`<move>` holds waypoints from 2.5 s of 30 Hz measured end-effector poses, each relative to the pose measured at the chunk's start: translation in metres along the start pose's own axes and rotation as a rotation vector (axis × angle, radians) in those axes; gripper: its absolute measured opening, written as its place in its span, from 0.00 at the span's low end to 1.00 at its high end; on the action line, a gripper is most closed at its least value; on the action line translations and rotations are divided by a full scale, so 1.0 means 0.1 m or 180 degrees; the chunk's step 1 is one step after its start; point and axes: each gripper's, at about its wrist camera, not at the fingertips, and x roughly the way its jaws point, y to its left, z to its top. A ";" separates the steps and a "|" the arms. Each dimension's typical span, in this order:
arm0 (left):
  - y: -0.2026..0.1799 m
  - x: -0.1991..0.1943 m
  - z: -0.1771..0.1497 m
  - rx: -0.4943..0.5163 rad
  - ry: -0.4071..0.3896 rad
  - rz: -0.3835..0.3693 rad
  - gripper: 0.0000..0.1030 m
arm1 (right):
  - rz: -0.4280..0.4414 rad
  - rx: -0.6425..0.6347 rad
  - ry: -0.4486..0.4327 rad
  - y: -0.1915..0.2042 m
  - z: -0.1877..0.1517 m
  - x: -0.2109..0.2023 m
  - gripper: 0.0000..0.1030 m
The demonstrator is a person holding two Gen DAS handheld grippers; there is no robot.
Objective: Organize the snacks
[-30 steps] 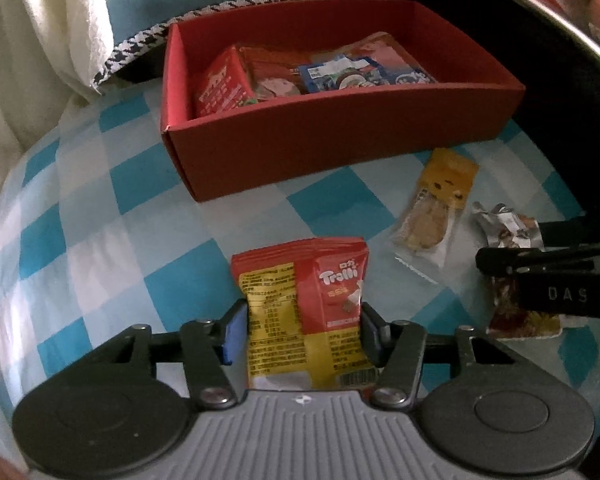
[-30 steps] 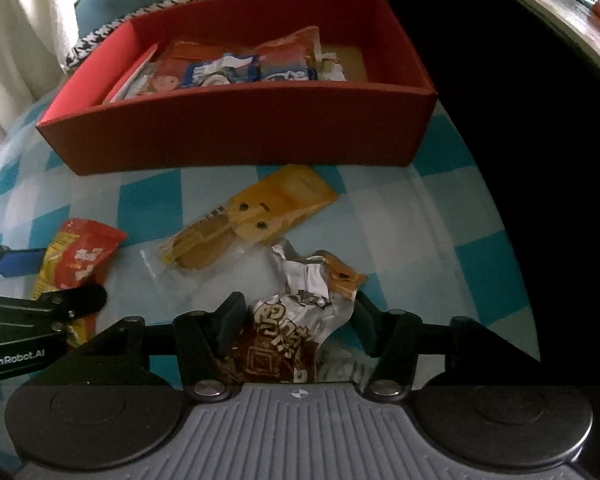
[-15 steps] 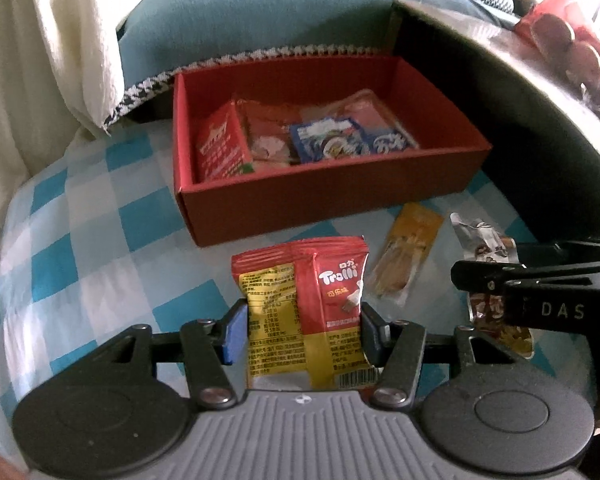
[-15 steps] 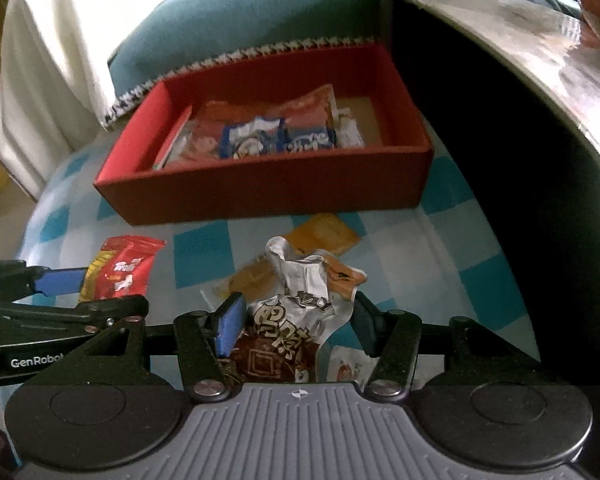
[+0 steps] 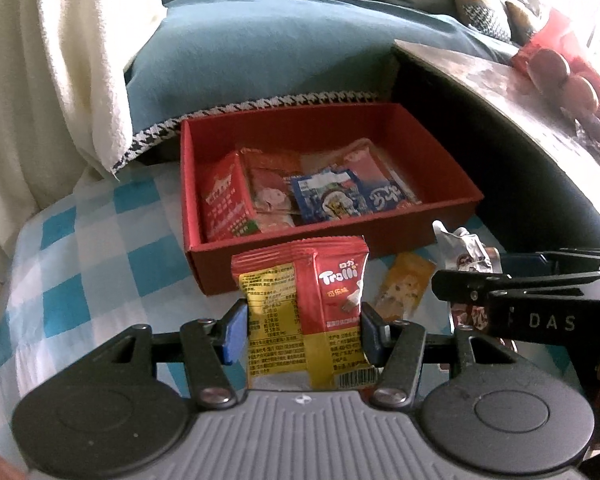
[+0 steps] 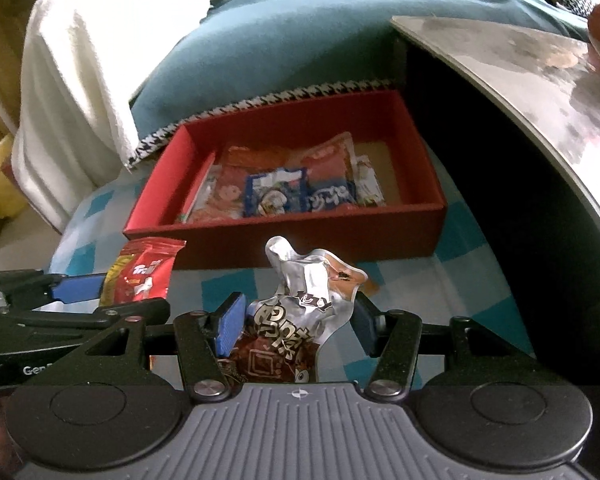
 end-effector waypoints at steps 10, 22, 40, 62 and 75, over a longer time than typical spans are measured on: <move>0.05 -0.07 0.18 -0.0064 -0.0202 0.0074 0.48 | 0.0044 -0.0066 -0.0165 0.06 0.20 -0.04 0.62; 0.08 -0.12 0.37 -0.0092 -0.0414 0.0158 0.48 | 0.0108 -0.0149 -0.0310 0.16 0.42 -0.06 0.62; 0.22 0.14 0.43 -0.0166 -0.0219 0.0225 0.48 | -0.0111 -0.0544 0.0089 0.11 0.42 0.21 0.57; 0.25 0.29 0.35 -0.0162 0.0072 -0.0014 0.48 | 0.0336 -0.1827 0.0866 -0.03 0.02 0.92 0.61; 0.21 0.13 0.32 -0.0112 -0.0016 -0.0067 0.49 | -0.0105 -0.1174 0.0875 -0.08 -0.18 0.62 0.52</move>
